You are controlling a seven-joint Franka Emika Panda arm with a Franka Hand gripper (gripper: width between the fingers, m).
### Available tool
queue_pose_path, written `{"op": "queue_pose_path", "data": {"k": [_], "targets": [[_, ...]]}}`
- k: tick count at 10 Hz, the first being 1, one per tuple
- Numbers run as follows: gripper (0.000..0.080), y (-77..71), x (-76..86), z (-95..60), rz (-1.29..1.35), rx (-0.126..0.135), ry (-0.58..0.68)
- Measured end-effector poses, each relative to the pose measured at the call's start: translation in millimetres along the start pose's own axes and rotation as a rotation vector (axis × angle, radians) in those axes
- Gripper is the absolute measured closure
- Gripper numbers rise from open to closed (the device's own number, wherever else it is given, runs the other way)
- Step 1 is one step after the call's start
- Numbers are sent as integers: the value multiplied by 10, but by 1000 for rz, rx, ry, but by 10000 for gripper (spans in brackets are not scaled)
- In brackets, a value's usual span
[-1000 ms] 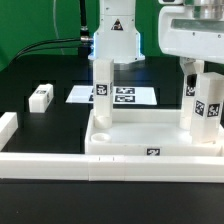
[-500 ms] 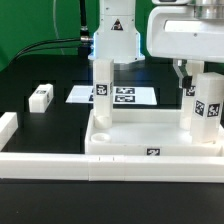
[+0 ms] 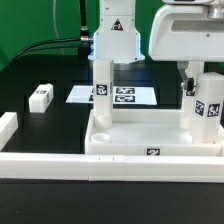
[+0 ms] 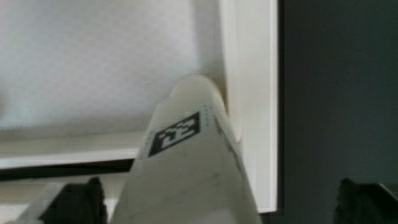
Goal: Assemble desk
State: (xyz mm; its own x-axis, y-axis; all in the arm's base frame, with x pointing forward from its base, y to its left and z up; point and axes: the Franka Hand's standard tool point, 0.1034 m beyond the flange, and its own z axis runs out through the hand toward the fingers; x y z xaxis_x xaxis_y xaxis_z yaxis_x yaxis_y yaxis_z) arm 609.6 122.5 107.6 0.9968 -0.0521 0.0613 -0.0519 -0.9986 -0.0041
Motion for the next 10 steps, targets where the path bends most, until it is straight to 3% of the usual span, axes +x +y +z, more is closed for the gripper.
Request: {"op": "queue_pose_path", "data": {"k": [4, 6, 9, 10], "targets": [[162, 27, 7, 0, -166, -8, 0], [515, 36, 10, 0, -163, -8, 0], [514, 44, 11, 4, -113, -6, 0], [514, 102, 25, 10, 46, 18, -3]]}}
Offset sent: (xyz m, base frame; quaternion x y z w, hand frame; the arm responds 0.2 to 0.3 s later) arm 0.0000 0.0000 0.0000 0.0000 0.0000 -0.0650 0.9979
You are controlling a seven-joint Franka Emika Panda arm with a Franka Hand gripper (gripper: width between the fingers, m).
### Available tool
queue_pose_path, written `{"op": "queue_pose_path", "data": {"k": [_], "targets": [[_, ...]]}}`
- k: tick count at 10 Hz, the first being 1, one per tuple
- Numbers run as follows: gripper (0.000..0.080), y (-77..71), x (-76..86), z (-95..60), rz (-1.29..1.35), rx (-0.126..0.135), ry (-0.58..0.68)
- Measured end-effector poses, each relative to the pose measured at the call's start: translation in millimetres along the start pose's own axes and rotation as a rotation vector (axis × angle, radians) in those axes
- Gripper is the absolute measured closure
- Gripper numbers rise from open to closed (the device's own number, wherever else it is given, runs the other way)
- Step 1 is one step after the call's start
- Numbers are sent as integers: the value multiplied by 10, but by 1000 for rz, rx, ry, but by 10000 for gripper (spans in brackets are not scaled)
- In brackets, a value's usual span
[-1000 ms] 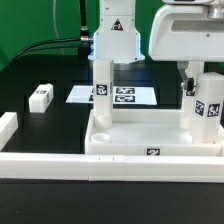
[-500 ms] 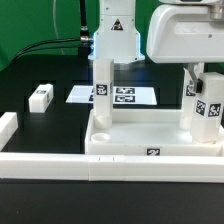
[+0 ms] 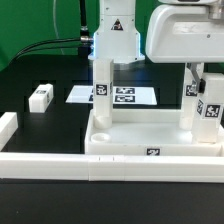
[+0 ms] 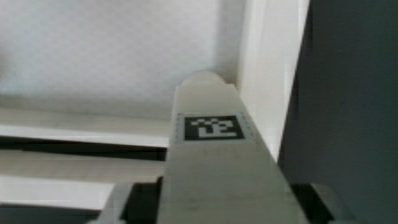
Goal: Assemble desk
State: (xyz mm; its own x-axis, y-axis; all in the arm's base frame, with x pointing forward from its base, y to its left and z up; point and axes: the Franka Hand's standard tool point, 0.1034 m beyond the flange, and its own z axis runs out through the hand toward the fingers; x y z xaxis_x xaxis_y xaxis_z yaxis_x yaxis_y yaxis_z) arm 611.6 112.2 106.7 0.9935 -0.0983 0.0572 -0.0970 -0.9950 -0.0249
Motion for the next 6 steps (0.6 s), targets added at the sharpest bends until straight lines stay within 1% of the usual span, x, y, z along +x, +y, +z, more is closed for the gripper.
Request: {"op": "queue_pose_path", "data": {"k": [1, 2, 3, 5, 6], "targets": [[514, 29, 5, 1, 154, 15, -3], [514, 13, -6, 4, 328, 27, -9], [514, 7, -10, 9, 475, 33, -14], [514, 12, -6, 9, 690, 32, -16], [514, 13, -5, 9, 730, 31, -16]]}}
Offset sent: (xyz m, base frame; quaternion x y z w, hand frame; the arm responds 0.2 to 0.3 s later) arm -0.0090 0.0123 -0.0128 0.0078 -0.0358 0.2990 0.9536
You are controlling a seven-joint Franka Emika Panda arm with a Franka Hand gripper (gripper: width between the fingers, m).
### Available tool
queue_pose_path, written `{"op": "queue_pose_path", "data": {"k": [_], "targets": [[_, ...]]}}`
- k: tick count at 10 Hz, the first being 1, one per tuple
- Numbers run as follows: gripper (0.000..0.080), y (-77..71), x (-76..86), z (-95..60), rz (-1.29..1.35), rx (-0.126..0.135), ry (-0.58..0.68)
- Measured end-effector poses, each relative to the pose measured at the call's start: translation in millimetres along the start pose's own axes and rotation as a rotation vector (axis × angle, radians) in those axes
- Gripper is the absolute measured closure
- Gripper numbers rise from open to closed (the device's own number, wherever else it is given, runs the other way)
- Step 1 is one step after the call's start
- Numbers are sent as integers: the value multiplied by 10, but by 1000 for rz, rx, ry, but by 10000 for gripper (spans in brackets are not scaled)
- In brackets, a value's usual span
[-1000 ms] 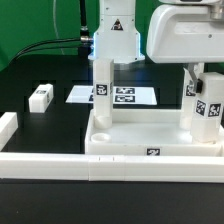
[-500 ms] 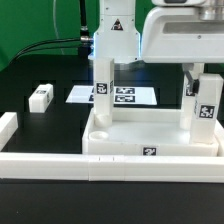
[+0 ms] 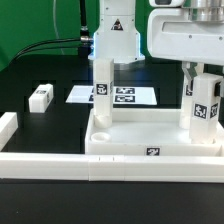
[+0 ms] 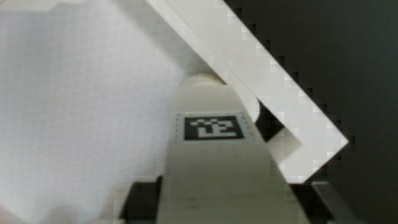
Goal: Assemble desk
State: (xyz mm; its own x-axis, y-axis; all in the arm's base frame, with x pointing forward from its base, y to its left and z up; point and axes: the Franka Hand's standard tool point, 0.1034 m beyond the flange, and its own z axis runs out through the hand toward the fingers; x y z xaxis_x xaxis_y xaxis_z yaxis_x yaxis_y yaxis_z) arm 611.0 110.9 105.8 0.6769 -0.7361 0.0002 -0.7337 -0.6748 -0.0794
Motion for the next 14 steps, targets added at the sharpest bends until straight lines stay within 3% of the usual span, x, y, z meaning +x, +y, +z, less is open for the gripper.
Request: {"op": "queue_pose_path", "data": {"k": [5, 6, 8, 9, 11, 12, 13, 14], "targets": [[512, 1, 2, 1, 292, 1, 0], [512, 37, 10, 4, 479, 52, 5], [512, 120, -15, 5, 843, 114, 0], [512, 125, -1, 3, 887, 129, -1], [509, 126, -2, 9, 946, 128, -7], [301, 127, -4, 14, 885, 126, -3], [301, 120, -45, 13, 828, 91, -19], [183, 64, -32, -9, 730, 89, -19]]}}
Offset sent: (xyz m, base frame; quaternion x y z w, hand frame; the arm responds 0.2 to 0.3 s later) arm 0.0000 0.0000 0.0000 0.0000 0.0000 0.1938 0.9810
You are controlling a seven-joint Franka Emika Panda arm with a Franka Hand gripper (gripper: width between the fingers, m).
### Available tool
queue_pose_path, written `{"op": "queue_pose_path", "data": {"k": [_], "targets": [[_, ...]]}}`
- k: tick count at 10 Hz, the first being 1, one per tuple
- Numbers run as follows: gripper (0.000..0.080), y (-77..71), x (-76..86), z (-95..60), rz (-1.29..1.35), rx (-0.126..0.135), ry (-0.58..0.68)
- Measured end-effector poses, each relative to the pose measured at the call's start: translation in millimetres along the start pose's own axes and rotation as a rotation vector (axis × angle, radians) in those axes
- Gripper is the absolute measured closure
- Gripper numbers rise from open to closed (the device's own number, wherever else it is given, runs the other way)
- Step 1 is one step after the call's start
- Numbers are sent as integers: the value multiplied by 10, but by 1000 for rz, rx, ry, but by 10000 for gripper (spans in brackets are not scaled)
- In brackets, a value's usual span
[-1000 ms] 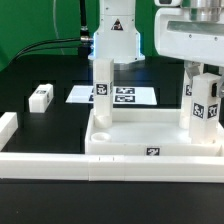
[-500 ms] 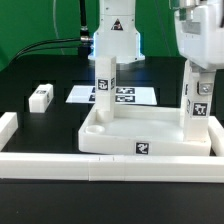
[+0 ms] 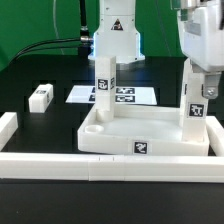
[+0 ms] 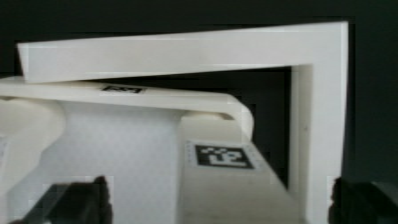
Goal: Assemble desk
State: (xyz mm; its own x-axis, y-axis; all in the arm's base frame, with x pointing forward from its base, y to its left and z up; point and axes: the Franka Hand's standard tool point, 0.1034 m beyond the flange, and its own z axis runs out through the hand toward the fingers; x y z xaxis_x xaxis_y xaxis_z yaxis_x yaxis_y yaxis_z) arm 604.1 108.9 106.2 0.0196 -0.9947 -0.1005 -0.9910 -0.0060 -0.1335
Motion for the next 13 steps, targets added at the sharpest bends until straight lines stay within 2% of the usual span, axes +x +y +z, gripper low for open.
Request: {"op": "queue_pose_path", "data": {"k": [1, 5, 9, 11, 13], "targets": [[158, -27, -4, -3, -145, 5, 1], [150, -22, 2, 4, -425, 4, 2], [150, -114, 102, -22, -951, -29, 55], [150, -148, 107, -31, -1156, -56, 89], [150, -136, 131, -4, -1304, -53, 105]]}}
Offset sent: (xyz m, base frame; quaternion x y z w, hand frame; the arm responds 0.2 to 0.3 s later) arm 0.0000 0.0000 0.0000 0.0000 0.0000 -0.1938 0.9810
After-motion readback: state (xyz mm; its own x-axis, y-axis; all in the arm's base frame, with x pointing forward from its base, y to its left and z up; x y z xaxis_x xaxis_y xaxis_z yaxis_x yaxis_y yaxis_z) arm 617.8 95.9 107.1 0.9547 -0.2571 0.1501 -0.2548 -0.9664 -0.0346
